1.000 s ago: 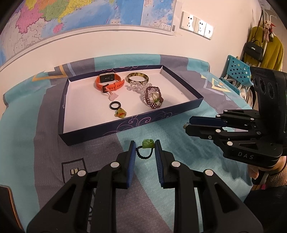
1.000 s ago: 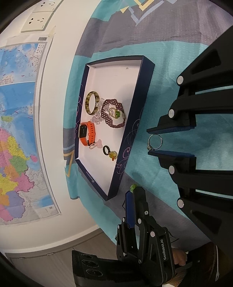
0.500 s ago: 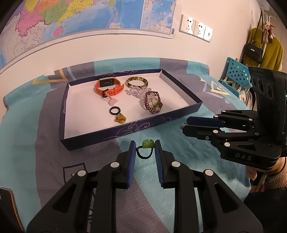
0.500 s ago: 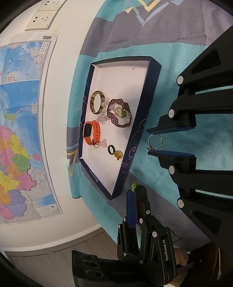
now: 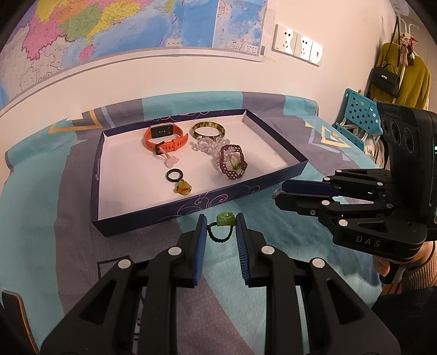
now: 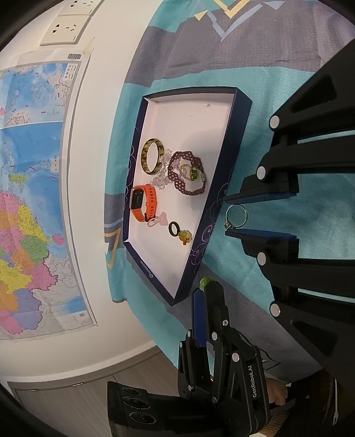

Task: Organize jewelry
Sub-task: 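Carry the silver ring with the right gripper while the left gripper carries the green ring into the box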

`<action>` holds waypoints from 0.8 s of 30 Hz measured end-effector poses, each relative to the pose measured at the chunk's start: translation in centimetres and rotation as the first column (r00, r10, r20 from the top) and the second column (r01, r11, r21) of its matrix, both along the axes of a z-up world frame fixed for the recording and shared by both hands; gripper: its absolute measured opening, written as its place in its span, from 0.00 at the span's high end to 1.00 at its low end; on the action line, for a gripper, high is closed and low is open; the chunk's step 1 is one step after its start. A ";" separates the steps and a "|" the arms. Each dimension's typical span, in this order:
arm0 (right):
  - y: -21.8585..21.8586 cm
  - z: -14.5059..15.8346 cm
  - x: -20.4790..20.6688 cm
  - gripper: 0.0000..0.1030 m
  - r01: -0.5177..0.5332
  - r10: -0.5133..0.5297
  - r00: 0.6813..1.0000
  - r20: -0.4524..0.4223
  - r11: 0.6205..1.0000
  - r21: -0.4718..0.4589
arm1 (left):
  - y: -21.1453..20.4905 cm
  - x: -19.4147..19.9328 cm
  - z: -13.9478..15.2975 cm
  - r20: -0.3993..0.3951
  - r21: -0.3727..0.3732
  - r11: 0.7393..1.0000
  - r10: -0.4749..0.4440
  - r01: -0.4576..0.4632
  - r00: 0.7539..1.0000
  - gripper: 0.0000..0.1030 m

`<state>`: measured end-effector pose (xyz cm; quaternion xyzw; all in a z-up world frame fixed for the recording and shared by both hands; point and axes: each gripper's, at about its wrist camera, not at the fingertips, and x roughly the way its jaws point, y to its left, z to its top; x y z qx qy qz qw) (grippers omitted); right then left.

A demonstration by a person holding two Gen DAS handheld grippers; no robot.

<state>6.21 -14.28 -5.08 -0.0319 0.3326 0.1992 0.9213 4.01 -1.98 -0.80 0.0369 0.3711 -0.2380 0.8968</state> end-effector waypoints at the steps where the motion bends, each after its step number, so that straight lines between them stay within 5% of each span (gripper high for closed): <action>1: 0.0 0.0 0.0 0.84 0.000 0.000 1.000 0.000 1.000 0.000 | -0.1 0.0 0.0 0.000 0.000 1.000 0.000 0.000 1.000 0.79; 24: 0.2 0.3 0.5 0.84 0.000 0.000 1.000 0.006 1.000 0.000 | -0.1 0.4 0.5 0.017 -0.010 1.000 0.004 -0.004 1.000 0.79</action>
